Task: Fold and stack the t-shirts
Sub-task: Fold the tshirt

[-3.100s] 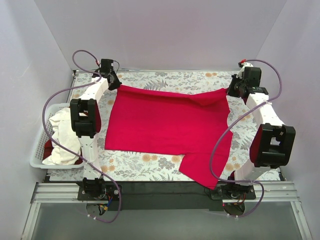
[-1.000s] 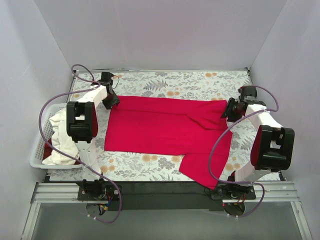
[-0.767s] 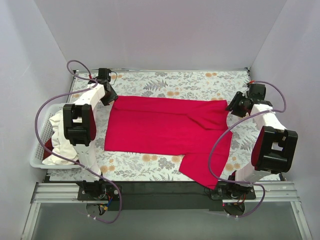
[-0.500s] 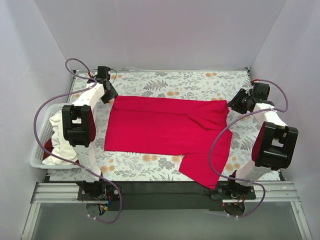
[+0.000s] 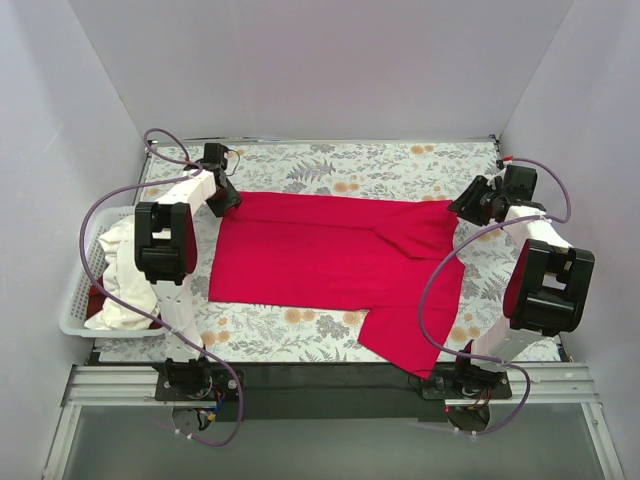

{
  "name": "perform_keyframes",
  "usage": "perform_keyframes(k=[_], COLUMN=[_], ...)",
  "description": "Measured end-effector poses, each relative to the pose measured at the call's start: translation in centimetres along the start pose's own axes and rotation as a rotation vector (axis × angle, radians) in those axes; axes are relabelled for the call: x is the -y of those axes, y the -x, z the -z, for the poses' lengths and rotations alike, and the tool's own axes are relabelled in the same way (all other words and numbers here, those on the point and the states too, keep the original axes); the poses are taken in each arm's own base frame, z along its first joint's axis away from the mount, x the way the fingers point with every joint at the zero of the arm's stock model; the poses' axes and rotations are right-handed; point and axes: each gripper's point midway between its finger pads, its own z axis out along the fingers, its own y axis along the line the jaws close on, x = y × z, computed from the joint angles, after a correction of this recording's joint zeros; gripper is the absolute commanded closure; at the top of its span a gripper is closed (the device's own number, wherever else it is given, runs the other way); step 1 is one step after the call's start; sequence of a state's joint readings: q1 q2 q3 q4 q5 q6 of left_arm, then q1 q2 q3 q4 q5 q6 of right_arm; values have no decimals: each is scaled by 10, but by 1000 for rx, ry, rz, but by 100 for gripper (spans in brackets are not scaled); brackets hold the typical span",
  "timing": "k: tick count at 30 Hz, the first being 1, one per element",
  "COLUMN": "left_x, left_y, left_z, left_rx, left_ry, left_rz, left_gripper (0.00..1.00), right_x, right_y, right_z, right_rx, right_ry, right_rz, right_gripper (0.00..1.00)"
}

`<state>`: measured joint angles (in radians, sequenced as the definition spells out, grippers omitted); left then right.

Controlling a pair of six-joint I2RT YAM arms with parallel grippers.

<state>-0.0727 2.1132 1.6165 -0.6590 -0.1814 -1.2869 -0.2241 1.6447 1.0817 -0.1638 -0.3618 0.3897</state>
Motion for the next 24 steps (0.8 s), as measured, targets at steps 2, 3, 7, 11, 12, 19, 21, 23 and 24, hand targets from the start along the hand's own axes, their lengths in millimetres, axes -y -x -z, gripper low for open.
perform_keyframes(k=[2, 3, 7, 11, 12, 19, 21, 23, 24], left_x=[0, 0, -3, -8, -8, 2, 2, -1, -2], left_y=[-1, -1, -1, -1, 0, 16, 17, 14, 12], left_z=[-1, -1, -2, 0, 1, 19, 23, 25, 26], left_rx=[-2, -1, 5, 11, 14, 88, 103, 108, 108], left_ry=[3, 4, 23, 58, 63, 110, 134, 164, 179], left_rz=[1, 1, 0, -16, -20, -87, -104, -126, -135], left_gripper=[67, 68, 83, 89, 89, 65, 55, 51, 51], right_x=[-1, -1, -1, 2, 2, 4, 4, 4, 4], right_y=[0, 1, 0, -6, -7, -9, -9, -9, -9], right_z=[0, 0, 0, -1, -1, -2, -2, -2, -2], right_rx=[1, 1, 2, -10, -13, -17, -17, -17, -17], right_ry=[6, 8, 10, 5, 4, 2, 1, 1, 1], right_rz=[2, 3, 6, 1, -1, 2, 6, 11, 13], right_gripper=[55, 55, 55, 55, 55, 55, 55, 55, 55])
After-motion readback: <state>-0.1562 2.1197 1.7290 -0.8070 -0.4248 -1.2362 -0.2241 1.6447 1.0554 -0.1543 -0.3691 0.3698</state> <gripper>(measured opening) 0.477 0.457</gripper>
